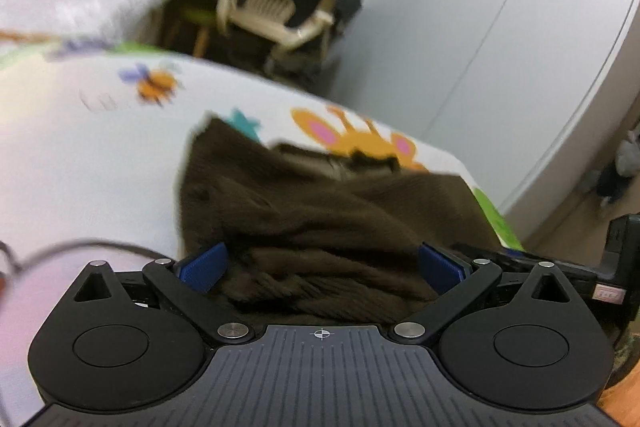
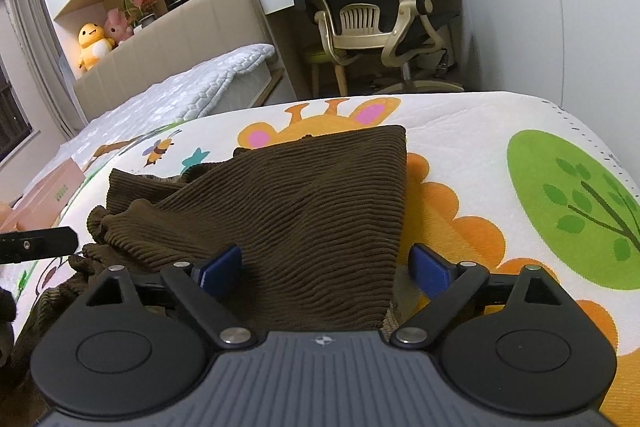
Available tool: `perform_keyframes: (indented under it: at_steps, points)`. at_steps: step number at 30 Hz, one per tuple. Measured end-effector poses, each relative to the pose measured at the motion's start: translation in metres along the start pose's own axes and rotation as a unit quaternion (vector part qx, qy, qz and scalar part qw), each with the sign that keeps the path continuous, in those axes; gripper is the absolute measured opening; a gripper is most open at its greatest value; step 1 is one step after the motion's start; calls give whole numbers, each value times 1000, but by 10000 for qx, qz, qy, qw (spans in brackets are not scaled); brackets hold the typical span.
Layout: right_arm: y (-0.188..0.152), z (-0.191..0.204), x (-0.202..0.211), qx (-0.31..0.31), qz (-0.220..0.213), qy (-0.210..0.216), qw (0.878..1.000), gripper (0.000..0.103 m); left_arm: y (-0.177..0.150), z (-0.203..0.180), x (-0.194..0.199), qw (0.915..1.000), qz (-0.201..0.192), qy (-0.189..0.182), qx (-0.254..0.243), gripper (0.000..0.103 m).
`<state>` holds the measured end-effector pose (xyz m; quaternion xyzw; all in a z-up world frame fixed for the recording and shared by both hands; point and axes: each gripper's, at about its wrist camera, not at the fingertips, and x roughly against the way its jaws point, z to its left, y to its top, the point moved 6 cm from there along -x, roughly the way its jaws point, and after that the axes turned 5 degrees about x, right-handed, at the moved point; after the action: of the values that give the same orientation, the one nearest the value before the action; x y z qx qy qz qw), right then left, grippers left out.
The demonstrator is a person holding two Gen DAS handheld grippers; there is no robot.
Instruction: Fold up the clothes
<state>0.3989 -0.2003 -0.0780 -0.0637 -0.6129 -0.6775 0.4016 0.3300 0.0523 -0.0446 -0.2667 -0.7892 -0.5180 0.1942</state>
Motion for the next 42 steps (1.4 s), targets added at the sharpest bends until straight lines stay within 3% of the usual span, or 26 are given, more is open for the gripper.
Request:
perform_keyframes:
  at_steps: [5, 6, 7, 8, 11, 13, 16, 19, 21, 23, 24, 25, 26, 28, 32, 33, 34, 36, 38, 42]
  points:
    - [0, 0, 1, -33, -13, 33, 10000, 92, -2, 19, 4, 9993, 63, 328, 183, 99]
    - [0, -1, 1, -48, -19, 43, 10000, 92, -2, 20, 1, 9992, 83, 348, 199, 94]
    - [0, -1, 1, -60, -23, 52, 10000, 92, -2, 21, -3, 9992, 105, 349, 188, 79]
    - [0, -1, 1, -70, -26, 58, 10000, 92, -3, 19, -8, 9993, 141, 330, 136, 73]
    - [0, -1, 2, -99, -42, 84, 9999, 92, 1, 9, -19, 9985, 57, 452, -290, 68]
    - [-1, -1, 3, -120, -51, 101, 9999, 92, 8, -1, -20, 9966, -36, 447, -685, 20]
    - [-1, 0, 3, -135, -60, 115, 9998, 92, 28, -22, -10, 9902, -449, 453, -1241, 7]
    - [-1, 0, 3, -141, -65, 119, 9998, 92, 43, -32, -2, 9832, -793, 532, -1553, 7]
    - [-1, 0, 4, -150, -68, 123, 9998, 92, 44, -27, -4, 9858, -724, 524, -1423, 7]
    - [-1, 0, 3, -152, -65, 120, 9998, 92, 39, -15, -6, 9926, -524, 412, -1011, 15]
    - [-1, 1, 3, -149, -64, 119, 9998, 92, 36, -9, -7, 9957, -403, 340, -762, 31]
    - [-1, 1, 3, -146, -64, 118, 9998, 93, 32, -3, -8, 9979, -268, 257, -539, 55]
    - [-1, 1, 3, -144, -64, 119, 9998, 93, 28, 1, -10, 9989, -150, 206, -388, 64]
    - [0, 0, 3, -141, -62, 121, 9998, 93, 20, 6, -14, 9996, 19, 187, -225, 68]
    - [-1, 1, 3, -119, -67, 140, 9998, 93, 8, -1, -32, 9981, 235, 249, -512, 62]
    - [-1, 1, 3, -118, -70, 148, 9998, 93, 6, -5, -35, 9971, 244, 299, -657, 48]
    - [-1, 1, 3, -120, -74, 154, 9998, 93, 5, -9, -38, 9958, 232, 356, -816, 28]
    - [-1, 1, 3, -141, -85, 160, 9997, 93, 8, -19, -36, 9930, 126, 391, -1111, 18]
    - [-1, 1, 4, -163, -108, 165, 9997, 93, 20, -33, -22, 9891, -215, 361, -1411, 17]
    - [-1, 0, 5, -244, -171, 202, 9994, 93, 41, -55, 11, 9730, -1104, 284, -2005, 17]
